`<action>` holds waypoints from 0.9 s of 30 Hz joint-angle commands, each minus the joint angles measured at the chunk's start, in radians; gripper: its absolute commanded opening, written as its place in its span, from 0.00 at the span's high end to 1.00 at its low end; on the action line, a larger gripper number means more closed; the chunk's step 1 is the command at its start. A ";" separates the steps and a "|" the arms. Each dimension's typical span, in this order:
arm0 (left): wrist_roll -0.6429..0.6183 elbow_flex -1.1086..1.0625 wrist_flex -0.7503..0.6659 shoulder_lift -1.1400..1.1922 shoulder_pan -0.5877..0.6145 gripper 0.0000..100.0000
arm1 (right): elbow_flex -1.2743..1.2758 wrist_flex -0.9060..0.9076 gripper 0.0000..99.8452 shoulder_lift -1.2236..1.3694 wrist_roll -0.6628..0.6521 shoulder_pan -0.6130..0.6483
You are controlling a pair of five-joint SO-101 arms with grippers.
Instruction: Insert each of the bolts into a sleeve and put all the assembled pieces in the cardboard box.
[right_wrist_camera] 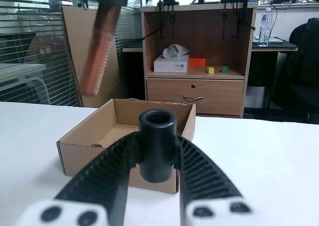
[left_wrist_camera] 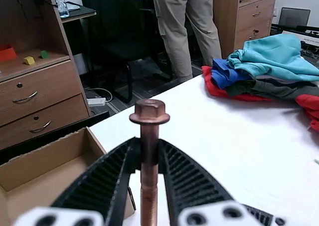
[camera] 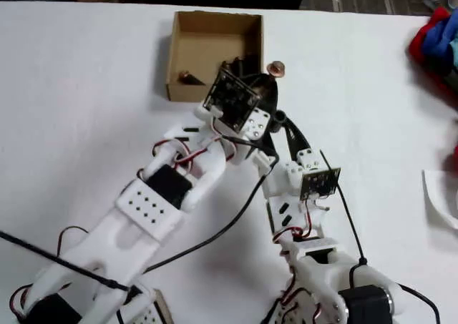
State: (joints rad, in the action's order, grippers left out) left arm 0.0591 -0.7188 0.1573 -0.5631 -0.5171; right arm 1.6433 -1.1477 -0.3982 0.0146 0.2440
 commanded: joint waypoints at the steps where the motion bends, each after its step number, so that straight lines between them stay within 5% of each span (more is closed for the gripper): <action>1: 0.160 0.004 -0.044 -0.008 -0.015 0.98 | -0.008 0.036 0.98 -0.031 0.008 -0.008; 6: 0.408 0.019 0.052 -0.066 -0.014 0.98 | -0.008 0.048 0.98 -0.031 0.008 -0.008; 17: 0.419 -0.065 0.101 -0.169 0.018 0.97 | -0.008 0.048 0.98 -0.031 0.008 -0.008; 24: 0.126 -0.364 -0.565 -0.226 0.060 0.97 | -0.008 0.048 0.98 -0.031 0.008 -0.008; 27: 0.120 -0.489 -0.744 -0.229 0.041 0.97 | -0.008 0.048 0.98 -0.031 0.009 -0.007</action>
State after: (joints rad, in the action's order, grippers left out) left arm 0.2125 -1.1301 -0.3521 -0.7472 -0.4695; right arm 1.6448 -1.1047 -0.3982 0.0146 0.2440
